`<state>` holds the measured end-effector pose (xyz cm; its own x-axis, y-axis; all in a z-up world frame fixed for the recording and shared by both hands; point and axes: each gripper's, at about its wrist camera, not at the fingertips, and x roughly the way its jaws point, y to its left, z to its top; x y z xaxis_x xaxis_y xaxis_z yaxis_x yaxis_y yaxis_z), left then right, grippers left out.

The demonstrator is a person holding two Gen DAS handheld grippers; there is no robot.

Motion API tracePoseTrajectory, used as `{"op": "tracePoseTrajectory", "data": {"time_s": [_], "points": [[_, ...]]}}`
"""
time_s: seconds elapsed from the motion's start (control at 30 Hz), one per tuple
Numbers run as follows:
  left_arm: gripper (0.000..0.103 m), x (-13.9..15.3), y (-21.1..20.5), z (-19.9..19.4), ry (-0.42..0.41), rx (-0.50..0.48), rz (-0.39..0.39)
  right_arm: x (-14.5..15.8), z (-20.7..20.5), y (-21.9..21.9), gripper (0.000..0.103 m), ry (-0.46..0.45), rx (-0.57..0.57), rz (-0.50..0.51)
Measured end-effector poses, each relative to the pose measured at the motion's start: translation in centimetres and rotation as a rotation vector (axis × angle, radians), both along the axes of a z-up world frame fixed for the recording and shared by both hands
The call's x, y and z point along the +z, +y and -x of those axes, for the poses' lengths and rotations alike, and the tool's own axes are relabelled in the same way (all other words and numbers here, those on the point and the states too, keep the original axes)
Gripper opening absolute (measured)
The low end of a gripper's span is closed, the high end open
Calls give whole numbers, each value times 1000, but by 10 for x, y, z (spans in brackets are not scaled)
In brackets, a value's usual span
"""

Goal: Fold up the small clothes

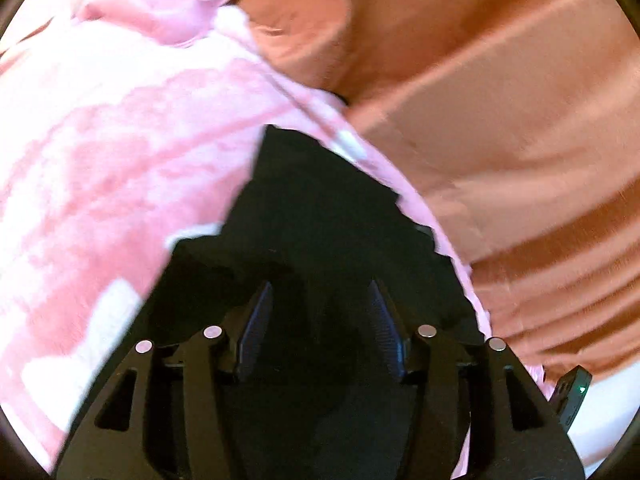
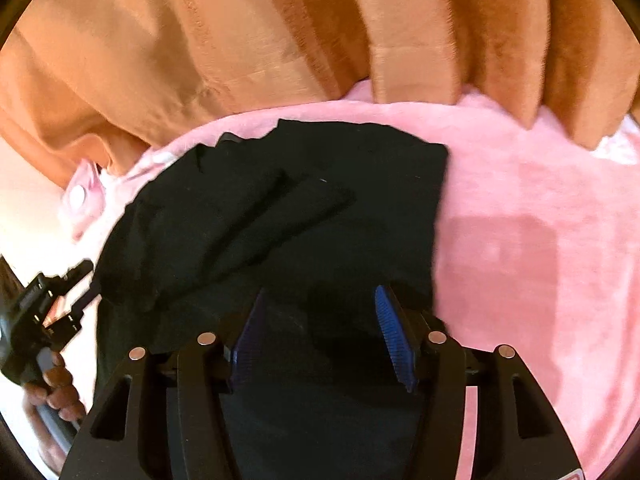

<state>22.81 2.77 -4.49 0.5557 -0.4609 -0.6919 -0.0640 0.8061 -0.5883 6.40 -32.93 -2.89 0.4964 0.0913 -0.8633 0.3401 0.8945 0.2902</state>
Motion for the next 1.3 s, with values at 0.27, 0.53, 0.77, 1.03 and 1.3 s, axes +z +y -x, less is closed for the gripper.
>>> {"op": "tracePoseTrajectory", "data": {"time_s": [0.27,0.53,0.77,1.03,1.3], "points": [[48,-30,13,-13,122,60,100,-3,-41,21,56,-33,-91,-160],[48,-28,19,-13,128,54,96,-9,-57,40,2,-3,-100,-72],[48,-37,33,-4,167,55,103,23,21,14,9,-13,-29,47],[51,-45,33,0,190,89,233,-7,29,-23,49,6,-109,-99],[43,-45,21,-9,151,100,243,-12,16,-34,59,-19,-132,-111]]}}
